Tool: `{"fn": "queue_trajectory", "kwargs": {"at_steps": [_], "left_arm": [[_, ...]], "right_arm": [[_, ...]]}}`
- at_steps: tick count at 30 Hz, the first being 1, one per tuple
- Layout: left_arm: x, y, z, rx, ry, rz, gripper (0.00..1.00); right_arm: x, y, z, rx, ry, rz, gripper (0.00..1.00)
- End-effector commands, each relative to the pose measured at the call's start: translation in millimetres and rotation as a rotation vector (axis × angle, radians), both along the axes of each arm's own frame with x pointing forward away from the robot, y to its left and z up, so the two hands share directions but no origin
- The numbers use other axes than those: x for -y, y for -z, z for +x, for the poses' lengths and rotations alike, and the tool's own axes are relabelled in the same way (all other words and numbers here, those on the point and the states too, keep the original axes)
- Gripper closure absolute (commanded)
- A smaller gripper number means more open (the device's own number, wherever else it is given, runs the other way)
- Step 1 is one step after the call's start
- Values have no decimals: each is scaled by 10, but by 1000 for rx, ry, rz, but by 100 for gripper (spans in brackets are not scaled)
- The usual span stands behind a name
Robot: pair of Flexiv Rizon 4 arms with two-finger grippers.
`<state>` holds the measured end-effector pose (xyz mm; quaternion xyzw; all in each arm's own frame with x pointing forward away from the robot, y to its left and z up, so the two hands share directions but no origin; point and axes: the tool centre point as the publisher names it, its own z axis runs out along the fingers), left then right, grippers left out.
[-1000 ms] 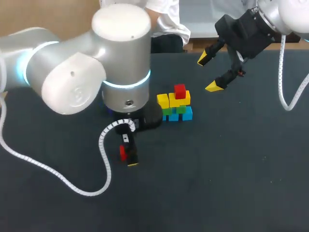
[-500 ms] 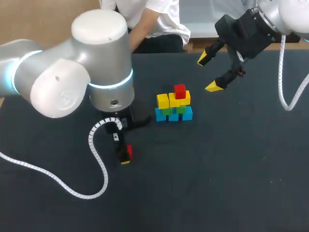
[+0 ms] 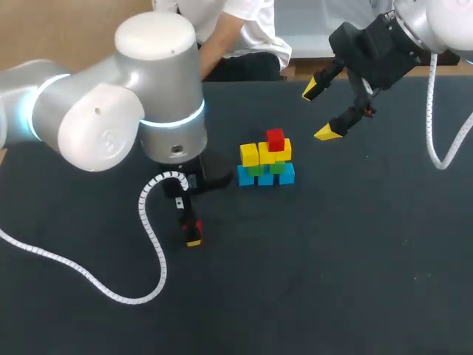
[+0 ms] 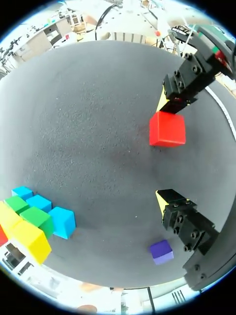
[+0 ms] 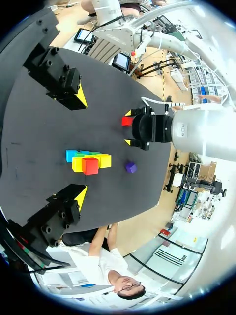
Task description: Place the blue cubes, place green cubes on the blue cubes, place the yellow cubes on the green cubes, then place the red cubes on the yellow cubes, and place purple cube on the red cubes.
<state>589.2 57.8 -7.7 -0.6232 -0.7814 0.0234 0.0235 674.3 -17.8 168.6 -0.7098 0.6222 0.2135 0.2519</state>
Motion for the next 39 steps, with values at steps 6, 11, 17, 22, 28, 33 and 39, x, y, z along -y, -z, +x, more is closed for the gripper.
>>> {"fn": "queue_trajectory", "kwargs": {"at_steps": [6, 11, 17, 22, 28, 33, 39], "left_arm": [[-45, 77, 75, -27, -24, 11, 0], [-114, 102, 89, -32, -33, 7, 0], [-113, 153, 104, -41, -35, -3, 0], [-84, 149, 83, -38, -28, -17, 0], [-84, 148, 75, -38, -25, -18, 59], [-77, 139, 67, -46, -28, -4, 100], [-66, 112, 49, -53, -29, -2, 100]], "right_arm": [[0, -1, 0, 0, 0, 0, 0], [0, -1, 0, 0, 0, 0, 0], [0, -1, 0, 0, 0, 0, 0], [0, -1, 0, 0, 0, 0, 0], [0, -1, 0, 0, 0, 0, 0], [0, -1, 0, 0, 0, 0, 0], [0, -1, 0, 0, 0, 0, 0]]}}
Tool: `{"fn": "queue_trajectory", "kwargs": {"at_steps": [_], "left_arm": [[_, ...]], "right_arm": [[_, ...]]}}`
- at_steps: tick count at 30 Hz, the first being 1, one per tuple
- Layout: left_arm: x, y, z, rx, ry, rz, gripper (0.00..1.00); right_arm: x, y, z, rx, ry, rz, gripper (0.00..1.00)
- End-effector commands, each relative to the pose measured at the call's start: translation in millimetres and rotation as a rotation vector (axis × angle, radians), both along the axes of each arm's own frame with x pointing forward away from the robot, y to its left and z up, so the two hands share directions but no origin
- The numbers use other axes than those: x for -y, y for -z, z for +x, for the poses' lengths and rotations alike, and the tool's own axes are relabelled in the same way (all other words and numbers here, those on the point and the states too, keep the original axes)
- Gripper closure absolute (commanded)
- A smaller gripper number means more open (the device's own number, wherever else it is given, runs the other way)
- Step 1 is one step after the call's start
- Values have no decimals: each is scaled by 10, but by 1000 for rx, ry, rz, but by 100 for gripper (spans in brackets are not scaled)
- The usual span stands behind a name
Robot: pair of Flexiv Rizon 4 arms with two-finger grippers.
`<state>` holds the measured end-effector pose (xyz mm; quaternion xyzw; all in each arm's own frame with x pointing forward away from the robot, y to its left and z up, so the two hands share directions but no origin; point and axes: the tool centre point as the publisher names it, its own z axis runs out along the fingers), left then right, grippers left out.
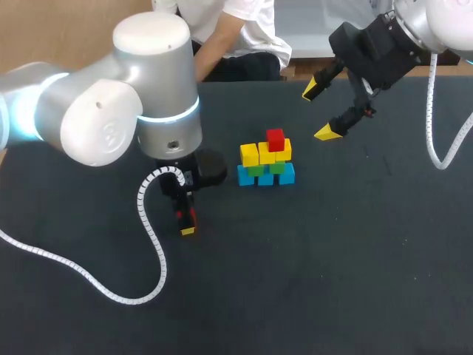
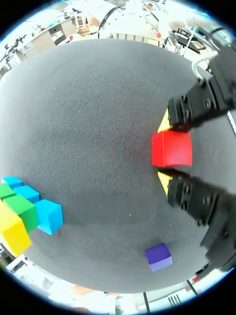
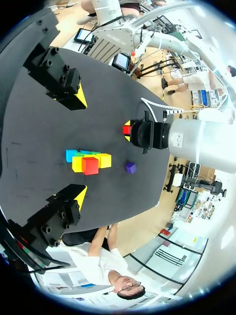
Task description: Place the blue cubes, place green cubes on the blue cubes, place the yellow cubes on the green cubes, then place the red cubes on the yellow cubes, and place purple cube on the red cubes.
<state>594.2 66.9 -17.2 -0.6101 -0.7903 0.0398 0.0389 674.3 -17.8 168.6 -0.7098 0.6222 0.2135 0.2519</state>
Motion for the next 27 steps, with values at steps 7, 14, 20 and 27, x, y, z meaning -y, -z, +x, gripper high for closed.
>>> {"fn": "queue_trajectory", "kwargs": {"at_steps": [7, 14, 20, 27], "left_arm": [[141, -147, -16, -12, 27, 11, 100], [273, -261, 39, -11, 52, 9, 100], [373, -369, 119, -10, 66, 19, 100], [546, -574, 243, 31, 111, 34, 100]], "right_arm": [[0, -1, 0, 0, 0, 0, 0], [0, -1, 0, 0, 0, 0, 0], [0, -1, 0, 0, 0, 0, 0], [0, -1, 0, 0, 0, 0, 0]]}}
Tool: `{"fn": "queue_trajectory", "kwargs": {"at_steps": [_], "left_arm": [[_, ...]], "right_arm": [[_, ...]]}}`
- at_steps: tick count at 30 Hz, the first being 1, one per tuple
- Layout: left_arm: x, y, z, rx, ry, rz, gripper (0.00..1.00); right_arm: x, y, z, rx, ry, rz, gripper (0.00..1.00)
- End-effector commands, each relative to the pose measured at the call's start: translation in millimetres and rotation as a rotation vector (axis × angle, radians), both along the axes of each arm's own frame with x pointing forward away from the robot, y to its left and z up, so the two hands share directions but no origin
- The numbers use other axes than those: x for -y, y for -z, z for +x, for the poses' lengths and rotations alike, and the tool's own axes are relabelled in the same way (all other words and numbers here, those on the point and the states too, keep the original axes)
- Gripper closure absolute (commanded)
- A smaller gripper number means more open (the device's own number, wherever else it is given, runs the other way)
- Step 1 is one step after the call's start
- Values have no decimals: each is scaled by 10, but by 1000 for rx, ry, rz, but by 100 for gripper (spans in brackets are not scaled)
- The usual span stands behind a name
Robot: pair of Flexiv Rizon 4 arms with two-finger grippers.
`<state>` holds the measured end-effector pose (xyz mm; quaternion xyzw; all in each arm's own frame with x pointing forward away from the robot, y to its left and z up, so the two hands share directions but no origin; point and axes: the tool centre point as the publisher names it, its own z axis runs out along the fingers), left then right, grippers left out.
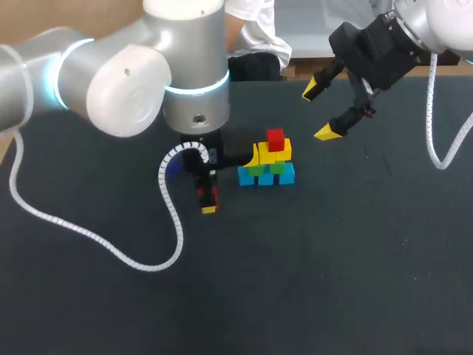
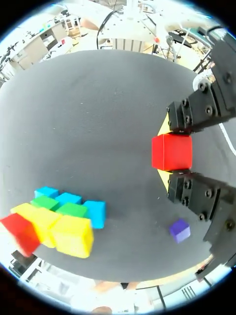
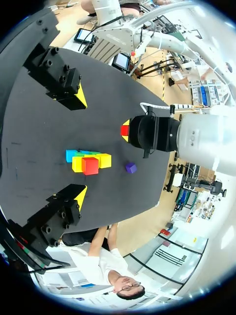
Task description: Place the blue cubes, place green cubes on the blue cubes, place the yellow cubes on the green cubes, then place the red cubes on the yellow cubes, and place purple cube on the red cubes.
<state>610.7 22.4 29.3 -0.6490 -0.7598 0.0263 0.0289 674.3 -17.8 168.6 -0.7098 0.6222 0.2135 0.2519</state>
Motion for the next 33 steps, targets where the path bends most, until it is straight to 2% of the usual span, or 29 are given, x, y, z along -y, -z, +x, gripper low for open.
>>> {"fn": "queue_trajectory", "kwargs": {"at_steps": [1, 9, 19, 33], "left_arm": [[125, -139, 92, 8, 15, 31, 100], [231, -306, 241, 42, 33, 24, 100], [200, -481, 352, 80, 25, -47, 100], [333, -688, 449, 107, 49, -21, 100]], "right_arm": [[1, -1, 0, 0, 0, 0, 0], [1, -1, 0, 0, 0, 0, 0], [1, -1, 0, 0, 0, 0, 0], [1, -1, 0, 0, 0, 0, 0]]}}
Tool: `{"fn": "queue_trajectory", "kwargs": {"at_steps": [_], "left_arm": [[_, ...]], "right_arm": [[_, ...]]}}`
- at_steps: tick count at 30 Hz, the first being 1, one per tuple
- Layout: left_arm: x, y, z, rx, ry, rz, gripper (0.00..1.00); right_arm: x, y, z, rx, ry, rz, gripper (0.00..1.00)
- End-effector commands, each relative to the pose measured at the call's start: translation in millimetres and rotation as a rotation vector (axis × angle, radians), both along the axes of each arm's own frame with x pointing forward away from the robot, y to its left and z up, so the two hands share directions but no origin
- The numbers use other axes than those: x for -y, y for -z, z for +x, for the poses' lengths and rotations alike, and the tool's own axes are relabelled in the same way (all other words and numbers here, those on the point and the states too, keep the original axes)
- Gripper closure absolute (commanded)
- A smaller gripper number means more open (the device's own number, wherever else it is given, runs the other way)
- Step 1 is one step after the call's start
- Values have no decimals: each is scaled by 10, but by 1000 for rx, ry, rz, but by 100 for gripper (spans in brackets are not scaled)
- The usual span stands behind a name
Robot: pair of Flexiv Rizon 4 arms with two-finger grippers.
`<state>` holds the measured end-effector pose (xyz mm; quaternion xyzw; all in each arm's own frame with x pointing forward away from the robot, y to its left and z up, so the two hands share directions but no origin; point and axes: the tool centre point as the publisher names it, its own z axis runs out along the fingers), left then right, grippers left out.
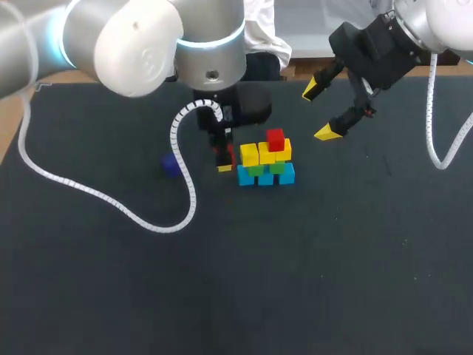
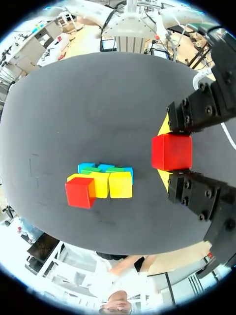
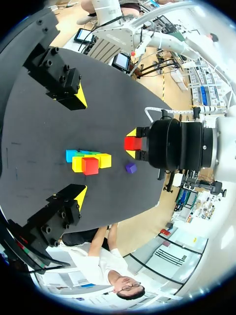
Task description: Place the blue cubes, place green cubes on the blue cubes, place the yellow cubes on the green cubes, then place the red cubes on the yellow cubes, and place purple cube on the red cubes.
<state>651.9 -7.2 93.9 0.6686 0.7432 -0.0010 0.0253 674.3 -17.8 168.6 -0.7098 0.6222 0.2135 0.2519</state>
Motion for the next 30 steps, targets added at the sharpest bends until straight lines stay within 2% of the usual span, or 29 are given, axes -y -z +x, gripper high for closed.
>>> {"fn": "queue_trajectory", "kwargs": {"at_steps": [1, 30], "left_arm": [[41, -50, 37, -8, -4, 17, 100], [62, -72, 31, -14, 0, 25, 100]], "right_arm": [[0, -1, -1, 0, 0, 0, 0], [0, -1, -1, 0, 0, 0, 0]]}}
